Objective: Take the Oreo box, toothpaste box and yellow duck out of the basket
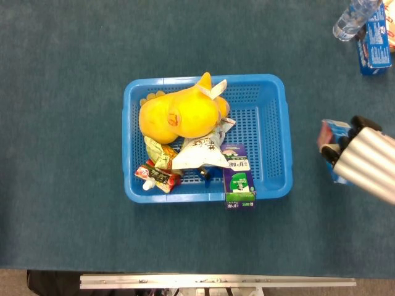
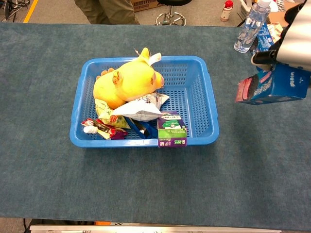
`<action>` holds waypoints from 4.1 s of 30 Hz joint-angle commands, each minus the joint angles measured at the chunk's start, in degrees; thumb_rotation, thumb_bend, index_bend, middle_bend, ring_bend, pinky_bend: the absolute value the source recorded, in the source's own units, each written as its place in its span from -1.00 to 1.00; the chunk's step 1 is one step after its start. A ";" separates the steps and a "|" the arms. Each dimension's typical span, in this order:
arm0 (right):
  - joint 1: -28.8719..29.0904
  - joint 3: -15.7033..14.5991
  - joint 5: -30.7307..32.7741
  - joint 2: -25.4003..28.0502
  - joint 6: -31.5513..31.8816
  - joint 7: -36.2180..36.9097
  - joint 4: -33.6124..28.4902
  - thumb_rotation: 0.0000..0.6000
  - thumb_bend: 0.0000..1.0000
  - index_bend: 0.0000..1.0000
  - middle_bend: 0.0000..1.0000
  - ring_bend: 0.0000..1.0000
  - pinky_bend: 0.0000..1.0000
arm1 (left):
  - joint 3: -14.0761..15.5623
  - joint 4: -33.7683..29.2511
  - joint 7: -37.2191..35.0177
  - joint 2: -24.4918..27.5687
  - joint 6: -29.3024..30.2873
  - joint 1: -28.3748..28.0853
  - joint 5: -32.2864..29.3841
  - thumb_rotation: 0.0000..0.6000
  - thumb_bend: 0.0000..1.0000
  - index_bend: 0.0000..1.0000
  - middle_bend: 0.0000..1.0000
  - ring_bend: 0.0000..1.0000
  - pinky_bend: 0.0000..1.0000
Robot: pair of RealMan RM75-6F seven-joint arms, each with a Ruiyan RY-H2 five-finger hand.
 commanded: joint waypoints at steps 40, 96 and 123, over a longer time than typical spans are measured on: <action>2.12 -3.36 -8.42 -16.38 1.62 24.58 12.27 1.00 -1.00 -0.40 -0.22 -0.14 0.06 | -0.09 -0.26 -0.49 0.26 0.26 0.10 -0.13 1.00 -0.28 -0.37 -0.39 -0.43 0.01; -9.33 -7.50 -0.30 -53.00 20.06 30.88 32.42 1.00 -1.00 -0.50 -0.40 -0.30 -0.08 | 0.09 -0.64 -1.15 0.73 0.24 0.18 0.20 1.00 -0.28 -0.37 -0.38 -0.43 0.01; -9.03 -7.25 -0.95 -63.09 26.72 40.51 45.90 1.00 -1.00 -0.36 -0.10 0.02 -0.07 | 0.24 -1.22 -1.27 1.02 0.49 0.23 0.79 1.00 -0.28 -0.37 -0.38 -0.43 0.01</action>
